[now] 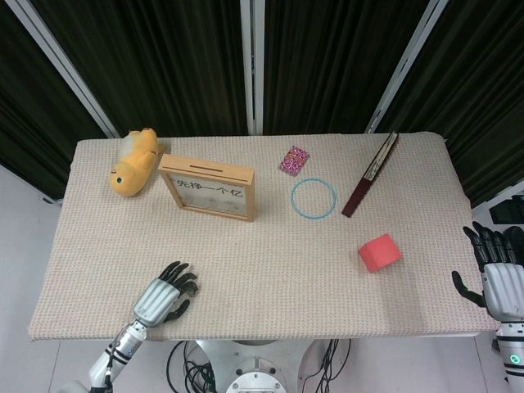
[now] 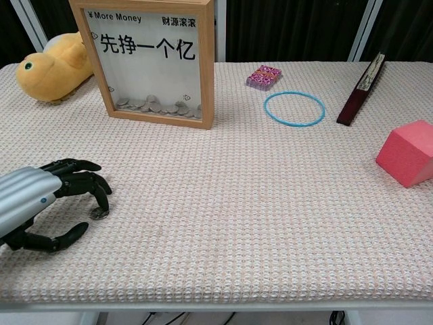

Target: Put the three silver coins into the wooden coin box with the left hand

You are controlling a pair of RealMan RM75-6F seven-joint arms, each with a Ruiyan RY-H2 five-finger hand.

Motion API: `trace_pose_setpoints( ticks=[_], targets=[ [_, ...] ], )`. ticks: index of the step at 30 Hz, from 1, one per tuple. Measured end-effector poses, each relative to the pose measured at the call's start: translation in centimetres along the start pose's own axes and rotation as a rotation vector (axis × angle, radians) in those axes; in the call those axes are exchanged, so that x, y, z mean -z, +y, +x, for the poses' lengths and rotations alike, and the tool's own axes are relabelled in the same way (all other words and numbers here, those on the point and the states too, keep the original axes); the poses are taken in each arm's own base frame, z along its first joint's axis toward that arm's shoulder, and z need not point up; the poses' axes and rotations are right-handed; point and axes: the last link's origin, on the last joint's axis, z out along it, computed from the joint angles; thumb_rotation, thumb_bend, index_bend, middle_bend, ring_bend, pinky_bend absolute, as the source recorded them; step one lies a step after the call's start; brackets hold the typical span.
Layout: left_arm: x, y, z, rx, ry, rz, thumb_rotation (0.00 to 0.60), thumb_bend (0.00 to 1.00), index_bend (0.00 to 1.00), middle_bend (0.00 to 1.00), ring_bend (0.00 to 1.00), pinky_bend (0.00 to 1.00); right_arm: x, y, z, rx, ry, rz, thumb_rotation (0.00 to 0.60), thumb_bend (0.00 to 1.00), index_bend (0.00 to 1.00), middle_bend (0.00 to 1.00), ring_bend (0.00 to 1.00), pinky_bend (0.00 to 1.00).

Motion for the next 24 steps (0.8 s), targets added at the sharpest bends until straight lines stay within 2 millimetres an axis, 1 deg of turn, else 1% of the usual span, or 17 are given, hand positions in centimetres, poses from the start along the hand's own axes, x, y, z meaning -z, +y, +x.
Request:
trace_pose_setpoints(
  ticks=[24],
  targets=[
    [-0.93,0.03,-0.35,-0.001,-0.011,-0.008,0.600,0.30,0.39,0.24,0.08,0.11,0.10,0.20,0.11,0.000,0.001,-0.006,0.600,0.33,0.00,0.00,0.00,0.00]
  ],
)
